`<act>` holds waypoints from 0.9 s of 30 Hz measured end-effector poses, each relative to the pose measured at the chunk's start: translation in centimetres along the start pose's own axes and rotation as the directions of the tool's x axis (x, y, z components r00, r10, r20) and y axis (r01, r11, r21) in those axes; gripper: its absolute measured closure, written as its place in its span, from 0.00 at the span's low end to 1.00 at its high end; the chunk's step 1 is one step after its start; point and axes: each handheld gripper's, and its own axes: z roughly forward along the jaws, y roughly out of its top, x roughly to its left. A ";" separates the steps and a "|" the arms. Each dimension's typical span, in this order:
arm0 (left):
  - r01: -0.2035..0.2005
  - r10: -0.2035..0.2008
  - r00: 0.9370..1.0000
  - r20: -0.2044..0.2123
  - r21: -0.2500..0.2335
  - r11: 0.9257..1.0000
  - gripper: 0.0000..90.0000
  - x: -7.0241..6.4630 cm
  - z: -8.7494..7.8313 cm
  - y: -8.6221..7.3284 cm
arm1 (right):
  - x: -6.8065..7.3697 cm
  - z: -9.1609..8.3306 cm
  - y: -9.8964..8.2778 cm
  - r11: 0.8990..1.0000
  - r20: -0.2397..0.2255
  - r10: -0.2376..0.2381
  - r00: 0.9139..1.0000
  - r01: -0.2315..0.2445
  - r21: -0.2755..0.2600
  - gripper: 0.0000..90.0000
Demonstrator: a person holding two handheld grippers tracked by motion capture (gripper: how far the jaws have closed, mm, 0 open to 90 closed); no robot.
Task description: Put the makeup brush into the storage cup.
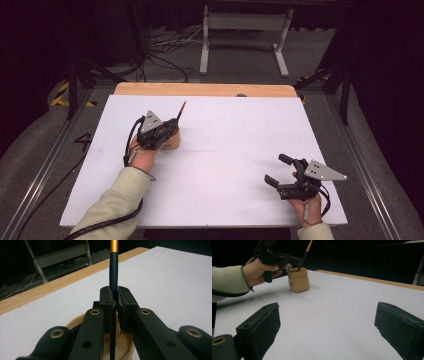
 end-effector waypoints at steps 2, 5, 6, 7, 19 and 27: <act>-0.006 0.006 1.000 -0.004 0.002 1.000 0.92 0.0 0.0 0.0 | 0.0 0.0 0.0 1.000 -0.001 -0.001 1.000 0.001 0.001 0.07; -0.006 0.006 1.000 -0.006 0.008 1.000 0.92 -0.1 0.1 -0.1 | 0.1 0.0 0.0 1.000 -0.001 -0.004 1.000 0.004 0.002 0.07; -0.008 0.008 1.000 -0.009 0.011 1.000 0.92 -0.1 0.1 -0.1 | 0.1 0.0 0.0 1.000 -0.002 -0.004 1.000 0.004 0.002 0.07; -0.012 0.012 1.000 -0.014 0.013 1.000 0.92 -0.1 0.1 -0.1 | 0.1 0.0 0.0 1.000 -0.002 -0.004 1.000 0.004 0.002 0.07; -0.008 0.008 1.000 -0.020 0.021 1.000 0.92 -0.1 -0.2 -0.4 | 0.1 0.0 0.1 1.000 -0.002 -0.004 1.000 0.004 0.000 0.07; -0.004 0.004 1.000 -0.022 0.025 1.000 0.92 -0.4 -0.2 -0.6 | 0.1 0.1 0.1 1.000 -0.007 -0.008 1.000 0.008 -0.002 0.07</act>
